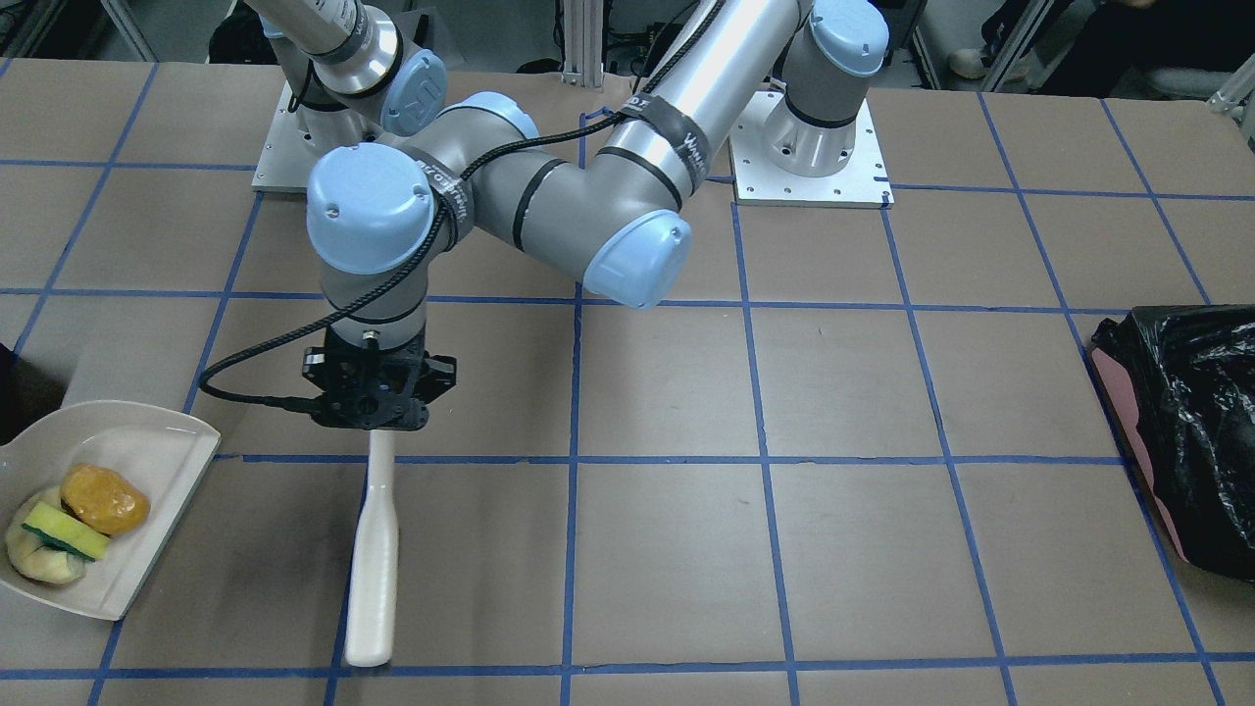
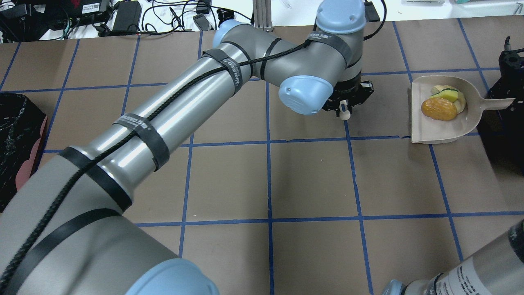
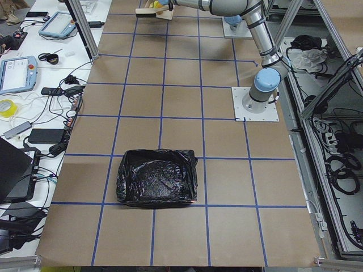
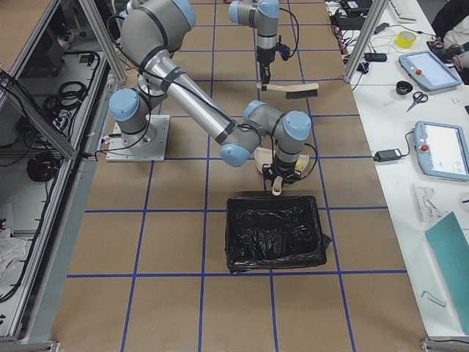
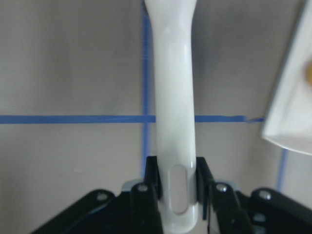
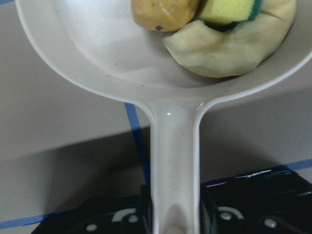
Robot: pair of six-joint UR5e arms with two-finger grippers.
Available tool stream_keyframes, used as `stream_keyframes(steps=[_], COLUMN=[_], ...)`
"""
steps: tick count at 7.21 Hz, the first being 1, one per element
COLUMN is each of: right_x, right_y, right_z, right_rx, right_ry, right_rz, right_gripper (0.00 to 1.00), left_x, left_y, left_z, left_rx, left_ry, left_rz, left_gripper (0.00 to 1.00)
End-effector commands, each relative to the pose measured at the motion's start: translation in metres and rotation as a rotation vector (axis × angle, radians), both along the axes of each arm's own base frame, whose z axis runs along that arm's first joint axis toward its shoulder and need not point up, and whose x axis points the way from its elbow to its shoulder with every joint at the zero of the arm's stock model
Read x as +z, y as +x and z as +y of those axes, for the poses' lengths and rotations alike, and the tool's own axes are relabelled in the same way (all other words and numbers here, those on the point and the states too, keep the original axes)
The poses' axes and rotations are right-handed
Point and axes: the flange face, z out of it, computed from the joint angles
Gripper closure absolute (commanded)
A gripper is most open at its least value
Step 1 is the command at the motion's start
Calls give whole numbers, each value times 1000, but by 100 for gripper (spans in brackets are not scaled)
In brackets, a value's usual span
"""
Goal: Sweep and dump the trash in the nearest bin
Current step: 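Lift the brush away with the left gripper while the right gripper raises the dustpan, then carry the loaded dustpan with the right gripper to the bin and tip it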
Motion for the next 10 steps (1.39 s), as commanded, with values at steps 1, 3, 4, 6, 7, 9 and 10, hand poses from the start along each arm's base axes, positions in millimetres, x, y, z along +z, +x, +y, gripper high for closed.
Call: stream_keyframes(steps=[1, 3, 4, 6, 7, 9, 10], right_x=[12, 18, 25, 31, 36, 86, 108], right_y=[3, 3, 5, 9, 6, 0, -18], right_z=[2, 2, 5, 4, 6, 15, 21], right_rx=[-2, -2, -2, -4, -9, -25, -48], right_ry=[-14, -14, -13, -39, -51, -89, -70], right_rz=[-4, -4, -11, -43, -44, -20, -32], right_gripper=[100, 100, 100, 100, 100, 100, 100], left_x=[-15, -24, -25, -43, -45, -44, -44], left_y=[71, 108, 119, 146, 150, 143, 137], left_z=[41, 108, 133, 187, 201, 216, 223], left_rx=[-107, -107, -105, -82, -81, -85, -90], left_ry=[26, 62, 72, 126, 125, 145, 147], left_rz=[-149, -175, -180, -203, -168, -129, -132], left_gripper=[100, 100, 100, 100, 100, 100, 100])
